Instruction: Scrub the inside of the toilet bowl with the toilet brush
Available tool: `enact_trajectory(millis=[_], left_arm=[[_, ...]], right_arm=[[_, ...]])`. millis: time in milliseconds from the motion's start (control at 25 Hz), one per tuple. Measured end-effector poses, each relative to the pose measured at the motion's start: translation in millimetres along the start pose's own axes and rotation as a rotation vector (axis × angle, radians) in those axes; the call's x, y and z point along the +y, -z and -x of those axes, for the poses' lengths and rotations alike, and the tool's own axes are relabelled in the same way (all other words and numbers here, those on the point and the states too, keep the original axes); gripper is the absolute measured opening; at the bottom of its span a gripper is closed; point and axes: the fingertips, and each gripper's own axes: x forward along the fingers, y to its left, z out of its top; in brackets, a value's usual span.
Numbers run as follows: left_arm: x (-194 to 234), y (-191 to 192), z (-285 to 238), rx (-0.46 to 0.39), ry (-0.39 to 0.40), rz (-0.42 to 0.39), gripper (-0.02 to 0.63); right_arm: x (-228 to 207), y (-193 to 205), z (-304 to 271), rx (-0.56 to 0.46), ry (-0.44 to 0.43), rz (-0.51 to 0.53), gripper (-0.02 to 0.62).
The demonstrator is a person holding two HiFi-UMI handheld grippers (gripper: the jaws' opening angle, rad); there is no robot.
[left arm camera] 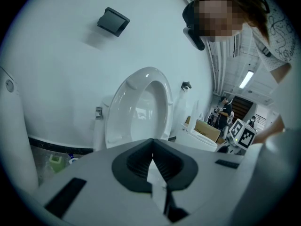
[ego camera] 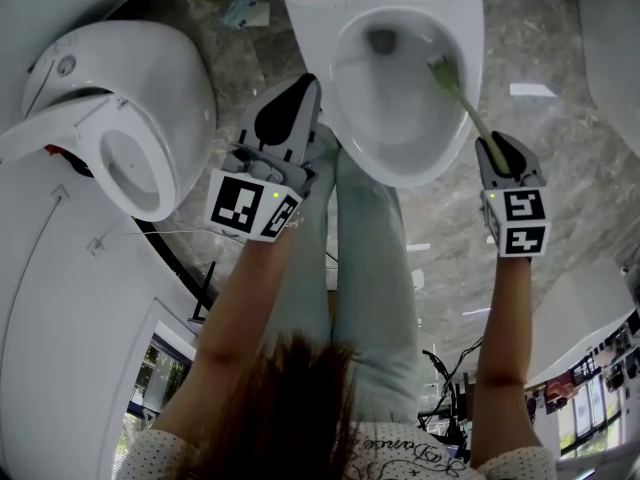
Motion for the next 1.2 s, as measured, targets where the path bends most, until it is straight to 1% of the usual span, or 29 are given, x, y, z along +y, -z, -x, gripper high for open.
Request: enact_trajectory(millis=[400,680,880,960,1080,1200], left_arm=[[0,-2,6,-0.003,-0.006,0.001,0.002],[-1,2,6,-0.001,-0.005,0.006,0.003],[-3,3,6,-0.002,-0.004,0.005,0.003],[-2,3,8,-0.003,-0.006,0.005,0.003],[-1,3,8,-0.002,-0.009,0.0,0.003],[0,4,9,-0.001,-0.01,-0.006,0.002]], right_arm=[[-14,-26,-5,-0.09,0.04,-0.029,0.115],[-25,-49,-5,-0.202,0.045,-0.11,0.115],[-26,-57,-7,-0.237,0.046,-0.133,0.115],[-24,-61,-9,-0.244,0.049,-0.115,0.114],[-14,-71,-12,-0.248,0.055,-0.047,0.114],[-5,-81,-17,-0.259,0.051,-0.012,0.115]])
